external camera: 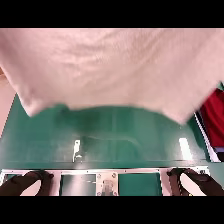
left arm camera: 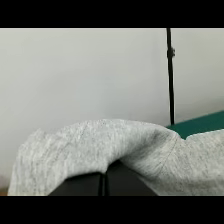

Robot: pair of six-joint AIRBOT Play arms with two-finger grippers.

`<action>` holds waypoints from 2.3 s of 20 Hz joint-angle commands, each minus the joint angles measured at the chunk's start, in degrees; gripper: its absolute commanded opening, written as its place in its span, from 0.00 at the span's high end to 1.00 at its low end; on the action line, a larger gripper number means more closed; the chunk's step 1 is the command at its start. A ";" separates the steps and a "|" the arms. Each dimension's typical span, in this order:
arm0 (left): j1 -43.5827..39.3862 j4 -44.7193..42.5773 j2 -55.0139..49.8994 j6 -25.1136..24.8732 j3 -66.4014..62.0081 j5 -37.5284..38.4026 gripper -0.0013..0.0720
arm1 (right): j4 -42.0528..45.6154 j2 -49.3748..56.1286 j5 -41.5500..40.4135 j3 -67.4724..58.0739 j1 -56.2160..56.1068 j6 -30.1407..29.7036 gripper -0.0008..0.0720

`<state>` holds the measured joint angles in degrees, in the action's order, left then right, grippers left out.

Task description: Fold the shirts.

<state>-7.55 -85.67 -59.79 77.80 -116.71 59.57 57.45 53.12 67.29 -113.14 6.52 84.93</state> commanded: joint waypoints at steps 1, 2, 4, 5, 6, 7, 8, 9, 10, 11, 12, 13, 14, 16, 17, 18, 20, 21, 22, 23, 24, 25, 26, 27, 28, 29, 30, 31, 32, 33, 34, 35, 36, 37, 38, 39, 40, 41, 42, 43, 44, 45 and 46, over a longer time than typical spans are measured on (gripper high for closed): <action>0.04 3.17 -8.79 -0.98 3.56 2.23 0.95 | 2.69 3.28 -0.61 7.58 0.09 0.61 0.97; 0.04 5.79 -12.79 -3.08 3.58 3.37 0.95 | 3.17 5.14 -0.66 10.71 0.09 0.59 0.97; 0.04 13.94 -21.00 -6.62 3.56 4.07 0.95 | 4.48 9.46 -1.57 17.99 0.09 0.57 0.97; 0.04 17.51 -25.11 -7.72 3.58 4.04 0.95 | 4.61 11.76 -3.19 21.94 0.09 0.44 0.97; 0.02 20.98 -29.68 -8.09 3.58 3.93 0.95 | 4.63 14.23 -6.21 26.51 0.09 0.28 0.97; 0.02 24.50 -34.07 -8.61 3.56 3.93 0.95 | 4.63 16.74 -10.51 31.12 0.09 0.09 0.97; 0.02 27.98 -38.88 -9.77 3.56 3.98 0.95 | 4.61 19.41 -14.58 34.69 0.09 0.11 0.97; 0.02 31.19 -43.56 -10.78 3.56 4.15 0.95 | 4.55 22.75 -17.88 37.22 0.09 0.13 0.97; 0.02 33.81 -47.39 -10.82 3.56 4.07 0.95 | 4.50 26.14 -19.12 38.16 0.09 0.17 0.97; 0.02 35.78 -50.53 -10.78 3.56 3.85 0.95 | 4.33 29.77 -19.34 38.21 0.09 0.15 0.97; 0.04 37.18 -52.89 -10.75 3.56 3.76 0.95 | 3.69 32.59 -19.52 38.21 0.09 0.15 0.97; 0.07 36.85 -54.01 -10.36 3.56 3.76 0.95 | 3.21 34.91 -20.11 38.21 0.09 0.15 0.97; 0.17 35.67 -54.18 -9.01 3.54 3.76 0.93 | 3.19 36.33 -20.92 38.21 0.09 0.15 0.97; 1.11 34.58 -54.10 -7.67 0.79 6.91 0.06 | 3.26 36.85 -21.27 37.92 0.50 0.13 0.64; 2.10 33.92 -54.07 -6.08 -1.55 10.34 0.03 | 3.74 36.61 -19.26 36.79 1.33 0.09 0.41; 3.61 33.64 -54.01 -4.92 -3.89 14.93 0.03 | 4.37 36.06 -15.17 35.26 2.71 0.13 0.43; 7.17 33.22 -52.11 -4.02 -4.37 22.60 0.18 | 4.55 34.29 -5.29 32.59 6.49 0.28 0.50; 9.20 33.35 -50.82 -3.78 -3.93 26.12 0.64 | 4.57 33.09 -1.42 32.33 8.50 0.59 0.63; 11.04 33.35 -50.21 -3.80 -3.82 29.29 0.95 | 4.74 31.87 1.90 32.46 10.32 0.59 0.98; 12.79 33.22 -49.55 -2.58 -3.82 32.30 0.95 | 4.72 30.88 4.74 32.87 11.78 0.61 0.97; 14.10 33.05 -49.09 -2.29 -3.76 34.77 0.96 | 4.74 29.46 7.34 34.07 12.94 0.59 0.97; 15.17 31.58 -48.02 -1.62 -2.38 36.11 0.96 | 4.76 27.76 8.94 36.28 13.53 0.57 0.97; 15.87 28.76 -45.72 -1.33 1.36 36.00 0.96 | 4.76 25.27 9.46 39.87 13.70 0.33 0.97; 16.22 24.63 -42.18 -1.57 7.28 35.56 0.96 | 4.76 22.32 9.07 44.11 13.73 0.09 0.97; 16.48 21.59 -38.34 -2.21 14.23 34.42 0.96 | 4.74 18.58 8.48 49.27 13.70 0.11 0.97; 17.31 20.92 -33.64 -3.85 22.95 32.65 0.96 | 4.72 14.84 7.85 54.18 13.68 0.11 0.97; 18.49 20.92 -29.20 -5.40 31.28 30.60 0.96 | 4.72 10.64 7.32 59.49 13.68 0.13 0.97; 20.39 20.90 -24.74 -6.03 39.56 28.33 0.96 | 4.70 6.73 6.67 64.35 13.68 0.24 0.97; 22.99 20.96 -21.05 -5.75 46.69 25.62 0.96 | 4.57 2.82 5.79 69.37 13.68 1.18 0.97; 25.79 21.18 -18.60 -4.20 52.09 23.87 0.96 | 4.55 -0.33 5.25 73.53 13.68 2.25 0.97; 28.41 21.22 -17.35 -3.80 56.00 21.66 0.95 | 4.55 -2.80 4.63 76.98 13.68 2.93 0.97; 30.62 21.27 -16.94 -2.45 59.12 18.71 0.95 | 4.55 -4.46 3.85 79.80 13.68 3.15 0.97; 31.80 21.70 -17.11 -1.46 61.31 15.85 0.60 | 4.57 -5.09 3.63 81.64 13.68 3.13 0.97; 31.93 22.43 -17.11 -0.68 63.17 12.59 0.19 | 4.57 -5.01 3.65 82.64 13.68 3.13 0.95; 31.93 25.03 -17.16 -1.16 64.89 9.53 0.20 | 4.57 -5.01 3.63 83.30 13.68 3.13 0.87; 31.82 28.89 -17.75 -2.91 66.49 6.93 0.33 | 4.57 -4.98 3.58 83.54 13.68 3.13 0.81; 31.56 32.35 -18.99 -4.87 67.67 5.49 0.35 | 4.50 -5.01 3.06 83.52 13.68 3.15 0.81; 31.23 35.17 -21.33 -5.81 68.28 5.38 0.35 | 4.13 -5.01 2.56 83.52 13.68 3.15 0.81; 30.86 37.42 -24.09 -7.15 68.30 5.46 0.35 | 4.11 -5.01 2.14 83.52 13.68 3.13 0.81; 30.56 40.59 -26.58 -9.14 68.30 5.27 0.35 | 4.11 -5.01 2.14 83.52 13.68 3.15 0.81; 30.40 44.24 -28.59 -11.89 68.24 5.14 0.35 | 4.09 -5.01 2.14 83.52 13.68 3.15 0.81; 30.38 47.65 -30.01 -14.53 68.26 4.55 0.35 | 4.09 -5.01 2.16 83.52 13.68 3.15 0.81; 30.38 49.86 -30.62 -15.85 68.24 3.91 0.35 | 4.09 -5.01 2.14 83.52 13.68 3.15 0.81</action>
<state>22.94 -44.45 -86.54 68.05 -49.50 67.00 61.65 48.36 69.80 -30.06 20.18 87.99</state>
